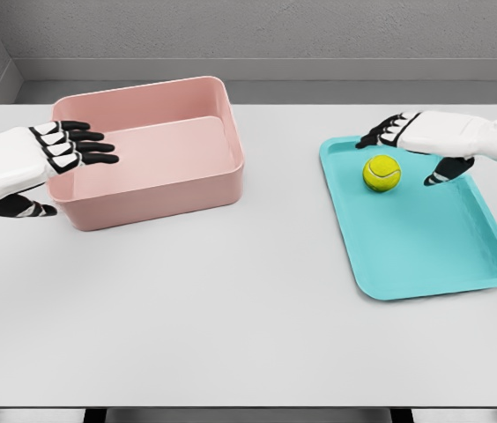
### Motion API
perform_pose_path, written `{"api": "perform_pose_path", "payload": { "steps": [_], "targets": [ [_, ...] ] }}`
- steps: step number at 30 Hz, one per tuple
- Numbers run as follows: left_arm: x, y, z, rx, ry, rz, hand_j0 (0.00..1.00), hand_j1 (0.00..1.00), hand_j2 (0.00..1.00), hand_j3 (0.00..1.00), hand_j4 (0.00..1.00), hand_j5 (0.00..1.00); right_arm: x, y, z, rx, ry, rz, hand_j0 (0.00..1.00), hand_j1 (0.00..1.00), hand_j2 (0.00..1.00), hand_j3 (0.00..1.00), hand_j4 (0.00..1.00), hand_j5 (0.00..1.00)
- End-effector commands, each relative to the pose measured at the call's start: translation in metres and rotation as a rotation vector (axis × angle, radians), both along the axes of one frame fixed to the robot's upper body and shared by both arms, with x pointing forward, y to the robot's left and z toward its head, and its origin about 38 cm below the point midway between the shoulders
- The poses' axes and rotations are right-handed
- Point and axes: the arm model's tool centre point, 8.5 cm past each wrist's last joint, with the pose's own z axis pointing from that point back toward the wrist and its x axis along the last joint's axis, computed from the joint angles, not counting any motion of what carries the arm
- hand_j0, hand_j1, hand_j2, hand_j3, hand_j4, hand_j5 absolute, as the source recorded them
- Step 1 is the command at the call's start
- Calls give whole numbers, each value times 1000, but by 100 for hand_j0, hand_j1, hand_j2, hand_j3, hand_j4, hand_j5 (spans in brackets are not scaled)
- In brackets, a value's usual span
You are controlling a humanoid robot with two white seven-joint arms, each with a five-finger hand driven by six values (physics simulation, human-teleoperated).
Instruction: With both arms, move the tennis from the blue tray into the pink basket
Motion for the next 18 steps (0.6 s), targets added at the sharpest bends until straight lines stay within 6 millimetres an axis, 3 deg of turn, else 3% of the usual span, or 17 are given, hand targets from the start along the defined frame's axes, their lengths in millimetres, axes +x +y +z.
{"api": "perform_pose_path", "payload": {
  "steps": [1,5,14,18],
  "targets": [
    [-1,3,2,9,3,6,100,100,100,100,100,100,8,-2,-21,-1,45,-35,100,100,100,100,100,100],
    [-1,5,3,18,3,9,100,100,100,100,100,100,21,-3,-41,-30,71,-78,100,100,100,100,100,100],
    [-2,5,2,23,9,8,100,100,100,100,100,100,33,15,-50,-30,78,-72,100,100,100,100,100,100],
    [-2,5,2,23,9,8,100,100,100,100,100,100,36,14,-55,-45,81,-83,100,100,100,100,100,100]
  ]
}}
